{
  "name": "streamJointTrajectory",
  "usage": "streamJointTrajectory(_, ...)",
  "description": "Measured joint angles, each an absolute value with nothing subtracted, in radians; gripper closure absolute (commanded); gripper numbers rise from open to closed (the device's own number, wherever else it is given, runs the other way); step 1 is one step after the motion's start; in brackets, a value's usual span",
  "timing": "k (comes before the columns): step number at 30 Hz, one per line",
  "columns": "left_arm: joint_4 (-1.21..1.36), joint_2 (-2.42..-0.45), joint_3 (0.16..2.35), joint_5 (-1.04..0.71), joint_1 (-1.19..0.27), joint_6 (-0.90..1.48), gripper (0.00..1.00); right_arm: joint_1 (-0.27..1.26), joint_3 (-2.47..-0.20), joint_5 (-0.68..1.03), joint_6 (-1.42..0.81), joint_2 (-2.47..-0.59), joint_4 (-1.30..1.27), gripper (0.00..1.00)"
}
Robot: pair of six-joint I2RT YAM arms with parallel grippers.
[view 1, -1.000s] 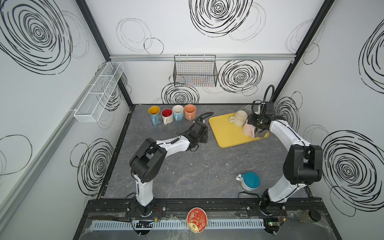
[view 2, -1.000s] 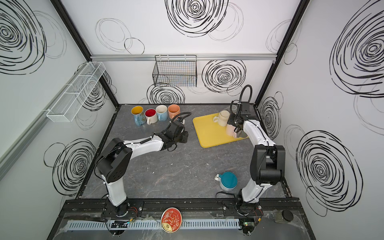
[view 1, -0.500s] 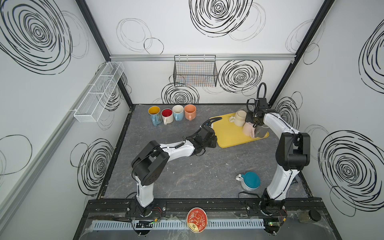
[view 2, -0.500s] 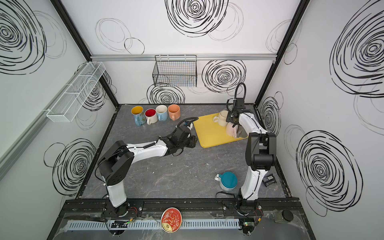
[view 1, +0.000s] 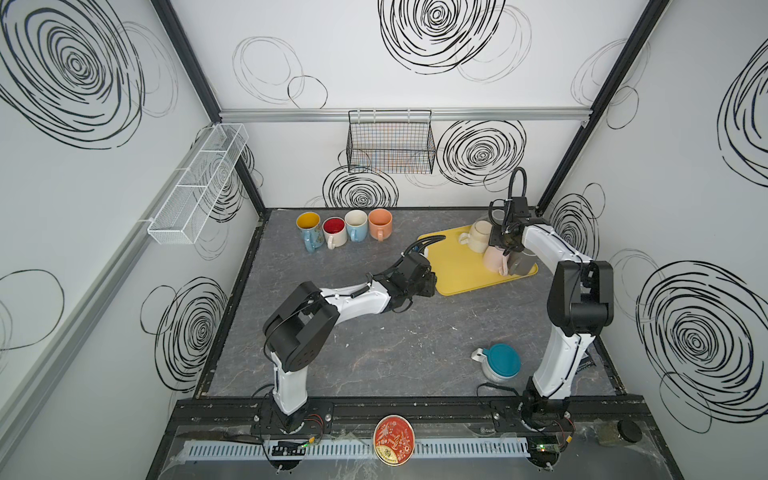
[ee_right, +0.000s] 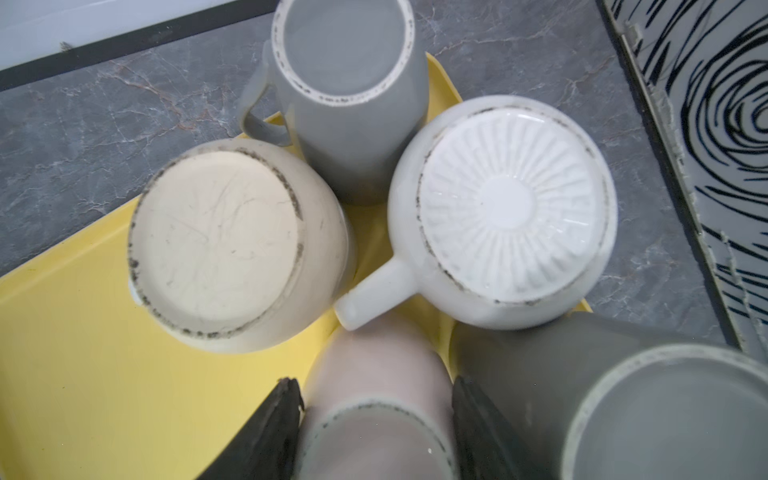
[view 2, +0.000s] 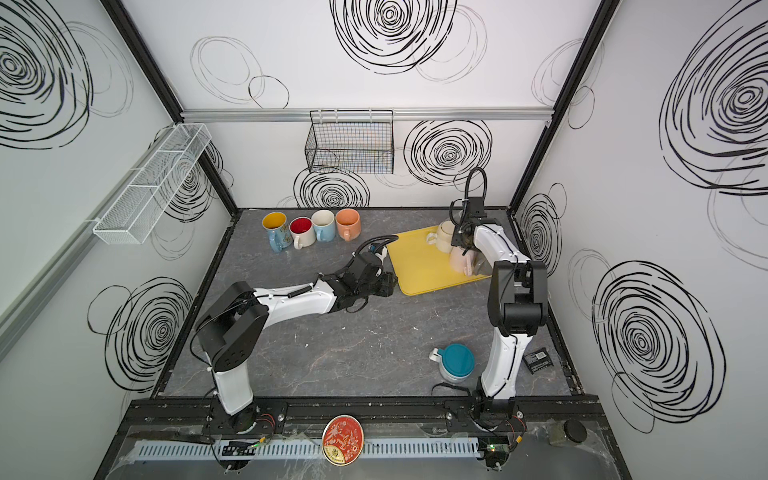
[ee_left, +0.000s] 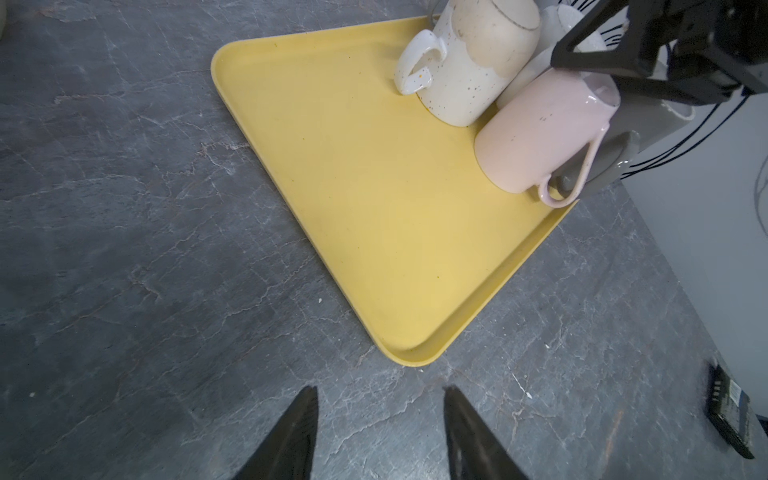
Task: Turn the mug right side up
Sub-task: 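Lower the right gripper onto the pale pink mug and grasp it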
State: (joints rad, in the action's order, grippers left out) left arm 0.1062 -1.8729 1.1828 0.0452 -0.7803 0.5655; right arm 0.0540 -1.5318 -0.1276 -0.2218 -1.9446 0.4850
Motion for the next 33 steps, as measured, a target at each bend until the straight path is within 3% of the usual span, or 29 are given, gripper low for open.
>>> streamJointTrajectory(9,0.111,-1.873,1.145,0.044,-0.771,0.574,0.48,0.137,-1.384,-0.074,-0.289,-1.848,0.399,0.42)
streamJointTrajectory(19,0.134,-1.873,1.138,0.033,-0.771,0.592,0.48,0.3,-1.381,0.025,-0.39,-1.861,0.355,0.4)
streamJointTrajectory(26,0.139,-1.873,1.12,0.023,-0.771,0.598,0.48,0.311,-1.371,0.06,-0.401,-1.855,0.35,0.38)
streamJointTrajectory(33,0.162,-1.876,1.12,0.009,-0.771,0.612,0.48,0.309,-1.212,0.051,-0.344,-1.702,0.352,0.38)
